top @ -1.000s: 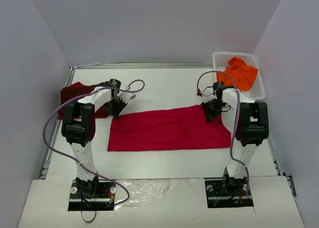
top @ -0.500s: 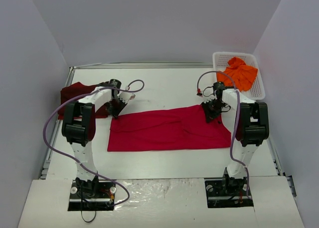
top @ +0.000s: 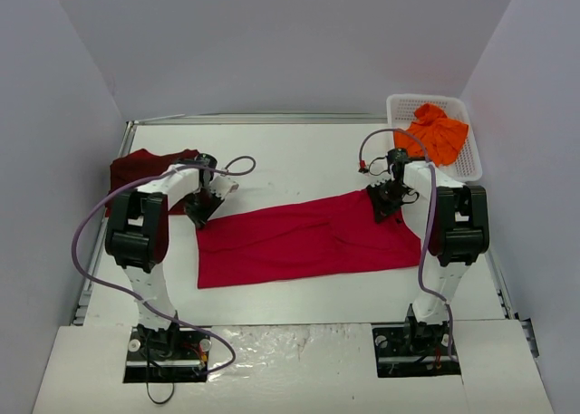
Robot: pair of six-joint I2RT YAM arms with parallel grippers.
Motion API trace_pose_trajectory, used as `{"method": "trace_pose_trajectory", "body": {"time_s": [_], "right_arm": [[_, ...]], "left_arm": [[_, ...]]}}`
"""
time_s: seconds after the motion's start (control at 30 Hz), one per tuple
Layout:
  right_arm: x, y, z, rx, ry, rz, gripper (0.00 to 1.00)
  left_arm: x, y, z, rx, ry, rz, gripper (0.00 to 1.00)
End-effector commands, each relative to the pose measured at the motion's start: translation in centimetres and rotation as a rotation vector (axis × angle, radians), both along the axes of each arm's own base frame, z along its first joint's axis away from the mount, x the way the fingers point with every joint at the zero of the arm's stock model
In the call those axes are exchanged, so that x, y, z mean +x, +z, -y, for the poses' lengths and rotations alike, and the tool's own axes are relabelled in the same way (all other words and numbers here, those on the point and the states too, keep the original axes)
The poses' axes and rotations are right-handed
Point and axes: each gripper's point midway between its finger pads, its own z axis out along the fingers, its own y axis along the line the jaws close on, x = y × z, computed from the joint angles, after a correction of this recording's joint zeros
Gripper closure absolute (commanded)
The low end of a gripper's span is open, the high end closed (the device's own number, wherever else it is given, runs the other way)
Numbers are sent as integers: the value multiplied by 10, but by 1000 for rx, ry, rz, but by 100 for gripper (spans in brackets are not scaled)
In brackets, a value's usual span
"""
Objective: Fold and stack the t-shirts
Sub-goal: Fold the other side of the tshirt into a rectangle, then rotate the tshirt 90 degrees
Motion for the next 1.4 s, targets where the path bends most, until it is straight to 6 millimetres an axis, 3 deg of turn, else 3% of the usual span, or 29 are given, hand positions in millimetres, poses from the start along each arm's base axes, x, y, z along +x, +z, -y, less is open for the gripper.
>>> {"method": "trace_pose_trajectory", "body": {"time_s": [0.0,0.23,0.33,0.57,0.67,0.97,1.23,1.37], "right_arm": [[-25,-43,31,-155,-11,-112,100],[-18,-42,30,-166,-17,-101,100],[-9,-42,27,-185,-3,-92,100],[22,-49,20,-190,16,-99,100],[37,-51,15,-186,22,-93,100],[76,-57,1,-190,30,-68,100],[110,-62,-25,-158,63,-35,100],[140,-61,-41,-124,82,21,100]], "left_arm": [[-16,16,-13,35,42,-18,98],[-21,21,-12,14,26,-18,98],[-29,23,-6,-23,-9,-23,98],[-49,20,-13,-1,-29,-45,98],[-50,28,-14,-10,-9,-2,98],[-40,99,-26,-29,30,242,98],[-40,112,-36,-42,66,262,98],[-39,117,-36,-55,78,279,98]]}}
